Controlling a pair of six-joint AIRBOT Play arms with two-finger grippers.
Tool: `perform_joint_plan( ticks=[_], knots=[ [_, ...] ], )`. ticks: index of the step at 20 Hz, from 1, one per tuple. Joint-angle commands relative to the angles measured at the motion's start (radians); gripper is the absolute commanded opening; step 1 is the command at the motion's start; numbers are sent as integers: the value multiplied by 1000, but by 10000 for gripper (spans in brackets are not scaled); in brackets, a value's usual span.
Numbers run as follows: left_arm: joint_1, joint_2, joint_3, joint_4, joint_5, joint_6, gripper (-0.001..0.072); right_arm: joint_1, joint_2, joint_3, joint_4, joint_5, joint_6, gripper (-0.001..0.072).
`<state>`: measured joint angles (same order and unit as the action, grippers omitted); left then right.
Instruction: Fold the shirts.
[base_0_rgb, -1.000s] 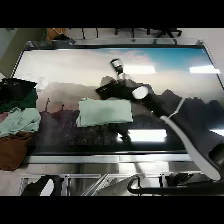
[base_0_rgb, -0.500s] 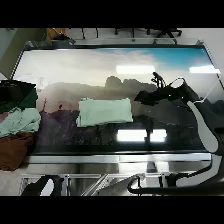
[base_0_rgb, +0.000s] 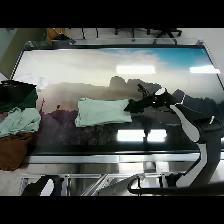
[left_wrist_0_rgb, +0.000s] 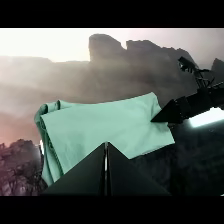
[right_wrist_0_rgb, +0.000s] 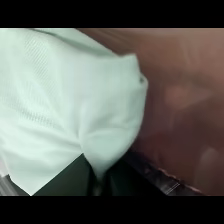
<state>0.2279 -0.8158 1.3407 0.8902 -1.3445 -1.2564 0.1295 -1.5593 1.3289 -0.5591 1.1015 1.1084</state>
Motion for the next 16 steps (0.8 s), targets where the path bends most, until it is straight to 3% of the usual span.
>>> perform_joint_plan(
  ticks=[1, 6, 16],
  knots=[
    [1, 0, 0, 0, -11, 0, 13, -5, 18, 2, 23, -13, -39, 20],
    [1, 0, 0, 0, -10, 0, 13, -216, 184, 1, 10, -50, -7, 19],
    [1, 0, 0, 0, -7, 11, 13, -1084, 436, -67, -247, 108, 97, 18]
  ],
)
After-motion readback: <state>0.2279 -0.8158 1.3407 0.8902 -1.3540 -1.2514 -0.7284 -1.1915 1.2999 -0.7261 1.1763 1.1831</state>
